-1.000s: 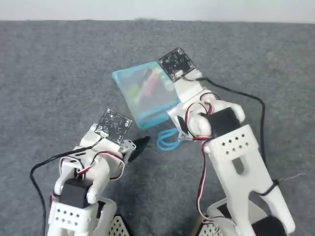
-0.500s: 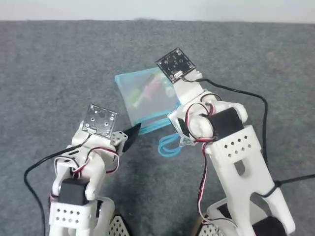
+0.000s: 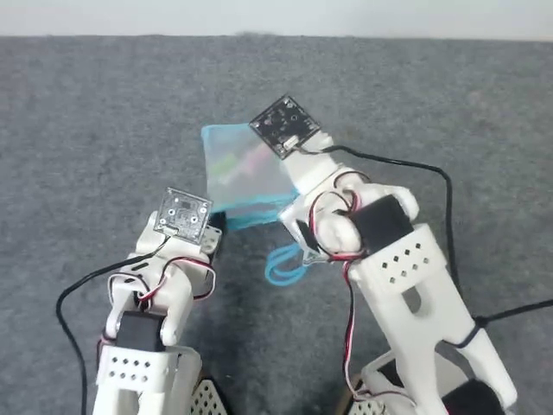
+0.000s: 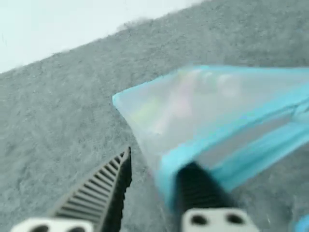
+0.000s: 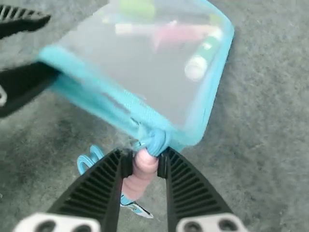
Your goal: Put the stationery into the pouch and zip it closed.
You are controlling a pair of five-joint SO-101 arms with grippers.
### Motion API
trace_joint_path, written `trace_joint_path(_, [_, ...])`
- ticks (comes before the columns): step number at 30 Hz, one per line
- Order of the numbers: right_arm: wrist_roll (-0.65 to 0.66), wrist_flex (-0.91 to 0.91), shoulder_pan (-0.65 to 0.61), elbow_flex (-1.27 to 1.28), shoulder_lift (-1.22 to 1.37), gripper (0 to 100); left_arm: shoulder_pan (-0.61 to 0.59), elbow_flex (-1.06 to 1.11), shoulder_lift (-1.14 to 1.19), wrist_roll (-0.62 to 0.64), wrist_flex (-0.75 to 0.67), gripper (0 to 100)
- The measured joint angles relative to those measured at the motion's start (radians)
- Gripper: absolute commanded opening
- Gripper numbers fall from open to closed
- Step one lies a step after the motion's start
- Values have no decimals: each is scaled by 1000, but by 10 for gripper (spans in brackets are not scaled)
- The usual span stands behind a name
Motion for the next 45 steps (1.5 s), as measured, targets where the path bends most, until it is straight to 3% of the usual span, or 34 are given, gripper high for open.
trace_joint_path(4, [15,5,-55,72,-66,6,25,38,0,31,-58,11])
trace_joint_path(15, [35,-221,-245,356,-245,6,106,41,0,77,-60,10])
trace_joint_path(25, [35,-344,-295,410,-245,8,138,40,0,91,-23,10])
trace_joint_path(27, [35,-344,-296,410,-239,50,138,40,0,104,-20,10])
trace_joint_path(33, [57,-232,-307,408,-253,381,114,40,0,112,-17,10])
trace_joint_path(39, [193,-77,-296,408,-341,352,91,38,0,112,-15,10])
trace_joint_path(45, [308,-66,-135,479,-462,421,91,14,3,112,20,10])
